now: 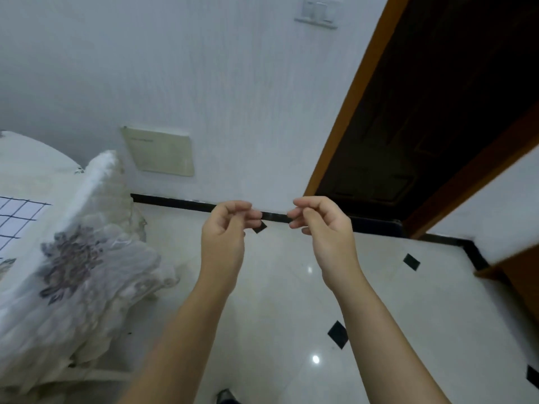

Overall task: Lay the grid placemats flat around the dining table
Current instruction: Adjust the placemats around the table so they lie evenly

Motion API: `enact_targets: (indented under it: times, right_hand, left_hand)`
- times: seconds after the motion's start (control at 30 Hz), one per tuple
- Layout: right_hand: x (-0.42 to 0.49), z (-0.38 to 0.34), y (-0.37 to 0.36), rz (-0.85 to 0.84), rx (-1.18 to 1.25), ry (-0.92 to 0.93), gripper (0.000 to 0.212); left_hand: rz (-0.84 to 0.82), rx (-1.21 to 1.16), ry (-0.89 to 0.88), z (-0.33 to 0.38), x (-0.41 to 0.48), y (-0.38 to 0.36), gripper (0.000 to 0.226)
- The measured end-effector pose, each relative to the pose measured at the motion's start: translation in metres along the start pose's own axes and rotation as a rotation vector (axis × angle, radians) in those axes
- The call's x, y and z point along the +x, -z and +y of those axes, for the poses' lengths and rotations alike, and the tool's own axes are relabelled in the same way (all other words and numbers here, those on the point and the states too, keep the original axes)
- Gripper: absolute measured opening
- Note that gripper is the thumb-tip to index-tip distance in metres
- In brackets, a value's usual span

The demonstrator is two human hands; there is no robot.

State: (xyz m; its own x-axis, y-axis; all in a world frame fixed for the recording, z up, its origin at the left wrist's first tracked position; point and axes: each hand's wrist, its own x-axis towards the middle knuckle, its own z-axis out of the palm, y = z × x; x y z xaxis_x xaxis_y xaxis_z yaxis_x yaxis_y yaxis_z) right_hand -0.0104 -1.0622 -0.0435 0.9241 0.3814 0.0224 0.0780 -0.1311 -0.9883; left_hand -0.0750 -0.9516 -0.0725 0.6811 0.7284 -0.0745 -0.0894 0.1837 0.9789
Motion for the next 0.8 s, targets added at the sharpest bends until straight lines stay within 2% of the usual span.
enact_targets:
  times: [0.27,0.57,0.8]
  right_hand:
    - [0.166,0.024,-0.056,-0.184,0.04,-0.076,0.03]
    - [0.359,0.007,-0.159,-0.623,0.028,0.06,0.027]
    - [0.426,-0.001,-0.26,-0.92,0.058,0.048,0.029]
  left_hand:
    - [0.198,0.055,0.006,-0.012,0.138,-0.008,0.025]
    - [0.595,0.035,-0.108,0.004,0.311,-0.008,0.026]
    - [0.85,0.046,-0.136,0.017,0.377,0.03,0.029]
